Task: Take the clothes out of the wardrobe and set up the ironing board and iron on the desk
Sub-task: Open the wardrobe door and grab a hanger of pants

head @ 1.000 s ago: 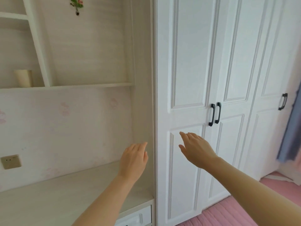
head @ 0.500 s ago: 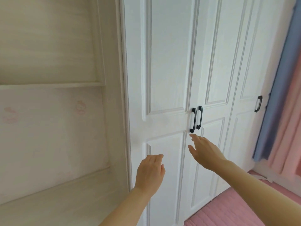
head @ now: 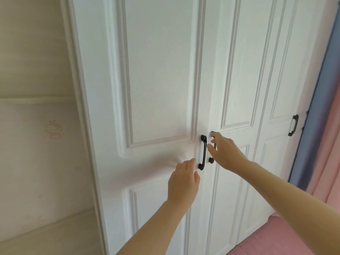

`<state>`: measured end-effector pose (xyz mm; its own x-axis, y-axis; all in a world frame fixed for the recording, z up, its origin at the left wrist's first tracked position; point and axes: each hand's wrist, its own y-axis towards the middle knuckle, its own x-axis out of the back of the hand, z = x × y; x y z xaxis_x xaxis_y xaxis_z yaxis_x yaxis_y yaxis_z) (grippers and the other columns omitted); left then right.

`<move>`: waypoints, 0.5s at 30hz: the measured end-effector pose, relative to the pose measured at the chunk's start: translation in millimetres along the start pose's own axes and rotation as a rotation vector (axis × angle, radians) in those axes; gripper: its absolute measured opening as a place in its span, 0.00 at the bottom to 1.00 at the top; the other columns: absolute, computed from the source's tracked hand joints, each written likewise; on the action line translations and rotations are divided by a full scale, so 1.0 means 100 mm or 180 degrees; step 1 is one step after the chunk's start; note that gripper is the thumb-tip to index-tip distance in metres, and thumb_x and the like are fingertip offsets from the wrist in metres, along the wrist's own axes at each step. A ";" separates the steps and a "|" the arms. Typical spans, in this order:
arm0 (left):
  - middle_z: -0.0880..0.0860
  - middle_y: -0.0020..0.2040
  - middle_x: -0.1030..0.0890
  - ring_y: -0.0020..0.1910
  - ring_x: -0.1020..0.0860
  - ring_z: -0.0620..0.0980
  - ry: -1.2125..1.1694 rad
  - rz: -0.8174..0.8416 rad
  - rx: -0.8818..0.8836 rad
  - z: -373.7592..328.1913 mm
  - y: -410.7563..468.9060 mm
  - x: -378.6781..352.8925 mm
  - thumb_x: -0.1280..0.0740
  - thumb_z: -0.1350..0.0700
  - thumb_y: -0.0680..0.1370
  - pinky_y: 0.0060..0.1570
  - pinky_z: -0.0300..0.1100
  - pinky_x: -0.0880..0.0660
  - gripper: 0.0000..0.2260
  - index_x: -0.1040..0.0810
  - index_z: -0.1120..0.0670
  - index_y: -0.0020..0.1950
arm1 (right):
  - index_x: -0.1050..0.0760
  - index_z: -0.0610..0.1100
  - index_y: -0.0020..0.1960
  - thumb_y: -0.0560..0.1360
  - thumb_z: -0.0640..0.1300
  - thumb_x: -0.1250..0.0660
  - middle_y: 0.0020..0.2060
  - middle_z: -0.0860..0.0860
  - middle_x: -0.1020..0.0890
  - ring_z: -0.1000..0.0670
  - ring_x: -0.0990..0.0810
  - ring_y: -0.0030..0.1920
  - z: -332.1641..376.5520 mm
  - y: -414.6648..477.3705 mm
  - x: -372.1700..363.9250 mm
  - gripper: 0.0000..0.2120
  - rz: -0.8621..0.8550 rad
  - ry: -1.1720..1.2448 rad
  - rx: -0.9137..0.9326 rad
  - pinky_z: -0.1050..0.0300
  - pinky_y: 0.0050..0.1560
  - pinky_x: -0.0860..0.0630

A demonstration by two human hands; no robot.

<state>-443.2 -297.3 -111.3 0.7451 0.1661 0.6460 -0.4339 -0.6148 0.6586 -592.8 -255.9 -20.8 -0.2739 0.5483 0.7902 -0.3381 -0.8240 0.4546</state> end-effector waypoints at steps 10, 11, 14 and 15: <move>0.47 0.61 0.23 0.58 0.24 0.48 -0.0775 -0.0138 0.0692 -0.29 0.46 -0.49 0.42 0.54 0.81 0.55 0.45 0.26 0.18 0.36 0.50 0.72 | 0.36 0.45 0.71 0.78 0.50 0.41 0.62 0.49 0.25 0.57 0.24 0.43 -0.05 0.62 0.06 0.23 -0.0108 0.1004 -0.0078 0.64 0.34 0.30; 0.47 0.59 0.22 0.57 0.23 0.48 -0.0804 -0.0185 0.0754 -0.31 0.47 -0.52 0.42 0.54 0.81 0.53 0.46 0.25 0.17 0.35 0.50 0.70 | 0.35 0.45 0.71 0.78 0.51 0.41 0.60 0.50 0.24 0.57 0.24 0.43 -0.05 0.65 0.08 0.23 -0.0100 0.1086 -0.0084 0.63 0.34 0.30; 0.46 0.58 0.22 0.56 0.24 0.47 -0.0704 -0.0284 0.0816 -0.32 0.48 -0.57 0.43 0.54 0.82 0.51 0.45 0.26 0.15 0.34 0.50 0.69 | 0.33 0.45 0.68 0.78 0.51 0.40 0.54 0.51 0.22 0.51 0.21 0.46 -0.04 0.71 0.14 0.21 -0.0051 0.1372 -0.0145 0.57 0.41 0.24; 0.46 0.58 0.23 0.57 0.24 0.47 -0.0621 -0.0293 0.0789 -0.32 0.48 -0.59 0.44 0.54 0.82 0.51 0.44 0.26 0.16 0.35 0.50 0.70 | 0.32 0.45 0.68 0.78 0.51 0.40 0.53 0.50 0.22 0.49 0.21 0.48 -0.04 0.72 0.16 0.21 -0.0047 0.1485 -0.0172 0.53 0.45 0.22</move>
<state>-523.7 -311.9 -105.5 0.8688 0.0936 0.4863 -0.2416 -0.7770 0.5813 -624.6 -306.1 22.9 -0.6401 0.5756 0.5090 -0.3879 -0.8139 0.4326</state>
